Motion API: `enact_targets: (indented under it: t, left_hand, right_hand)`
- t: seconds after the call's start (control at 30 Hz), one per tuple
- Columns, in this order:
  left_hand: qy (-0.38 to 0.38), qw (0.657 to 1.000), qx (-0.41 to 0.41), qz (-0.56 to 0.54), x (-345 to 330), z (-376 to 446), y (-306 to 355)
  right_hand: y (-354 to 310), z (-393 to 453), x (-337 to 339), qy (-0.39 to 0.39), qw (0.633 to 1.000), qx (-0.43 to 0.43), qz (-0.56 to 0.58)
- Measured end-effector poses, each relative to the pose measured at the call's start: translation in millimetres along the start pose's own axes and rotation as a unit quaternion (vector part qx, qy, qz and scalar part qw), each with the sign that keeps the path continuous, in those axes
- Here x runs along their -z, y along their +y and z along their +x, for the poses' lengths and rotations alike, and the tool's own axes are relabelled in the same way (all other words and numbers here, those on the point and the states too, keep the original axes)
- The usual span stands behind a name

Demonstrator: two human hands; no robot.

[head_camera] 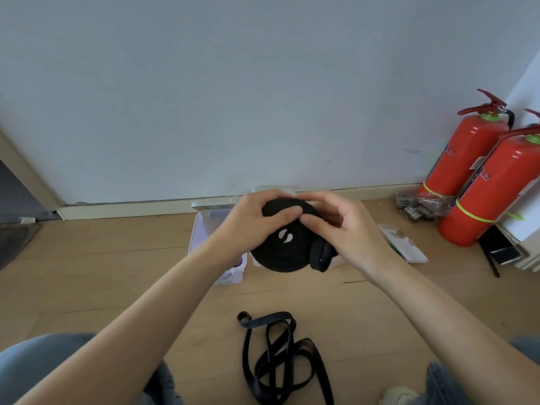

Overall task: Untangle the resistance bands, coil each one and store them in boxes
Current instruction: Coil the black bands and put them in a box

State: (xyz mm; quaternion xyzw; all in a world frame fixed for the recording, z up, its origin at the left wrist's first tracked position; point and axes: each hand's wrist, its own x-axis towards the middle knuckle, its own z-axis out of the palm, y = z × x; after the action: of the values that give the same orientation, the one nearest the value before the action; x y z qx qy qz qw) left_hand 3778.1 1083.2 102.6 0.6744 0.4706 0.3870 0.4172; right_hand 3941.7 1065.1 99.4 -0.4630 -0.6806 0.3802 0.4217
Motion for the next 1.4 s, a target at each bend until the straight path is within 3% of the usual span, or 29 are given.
enact_targets:
  t: [0.1, 0.17, 0.27, 0.43, 0.6, 0.73, 0.8, 0.9, 0.97, 1.07, 1.23, 1.4]
  left_hand:
    - [0.031, 0.998, 0.006, -0.048, 6.1, 1.9, 1.6]
    - [0.048, 0.998, 0.009, -0.051, 12.6, 2.9, 0.7]
    - [0.061, 0.994, 0.037, -0.079, 19.6, 3.9, 0.3]
    - [0.099, 0.983, 0.059, -0.144, 25.3, 9.0, -0.7]
    - [0.146, 0.975, 0.067, -0.156, 27.4, 14.0, -4.2]
    - [0.176, 0.978, 0.050, -0.101, 26.8, 15.7, -10.1]
    - [0.188, 0.978, 0.054, -0.079, 24.3, 15.9, -13.0]
    - [0.222, 0.969, 0.065, -0.082, 27.5, 17.1, -16.7]
    - [0.232, 0.967, 0.064, -0.087, 29.8, 17.9, -17.3]
    - [0.230, 0.969, 0.055, -0.078, 27.3, 17.5, -17.4]
    - [0.234, 0.967, 0.055, -0.089, 29.5, 18.9, -19.8]
    - [0.230, 0.966, 0.068, -0.093, 28.7, 18.6, -23.4]
  right_hand:
    - [-3.3, -0.1, 10.6, -0.050, 0.995, -0.073, 0.043]
    - [-5.6, -0.4, 19.0, -0.114, 0.989, -0.096, -0.016]
    - [-5.3, -2.0, 26.9, -0.131, 0.985, -0.106, -0.020]
    - [-2.0, -3.7, 29.0, -0.065, 0.995, -0.078, 0.018]
    - [-2.0, -1.5, 29.2, 0.047, 0.998, -0.017, -0.027]
    - [5.4, 2.5, 26.6, 0.162, 0.983, -0.085, 0.013]
    - [9.0, 3.6, 24.8, 0.152, 0.980, -0.128, 0.031]
    - [9.9, 3.8, 25.0, 0.079, 0.976, -0.180, 0.091]
    - [14.3, 4.1, 22.5, 0.042, 0.977, -0.209, 0.004]
    - [20.0, 5.3, 16.6, 0.084, 0.970, -0.212, -0.090]
    - [26.1, 3.5, 23.0, 0.097, 0.955, -0.228, 0.162]
    - [20.5, 6.5, 29.5, 0.112, 0.904, -0.211, 0.354]
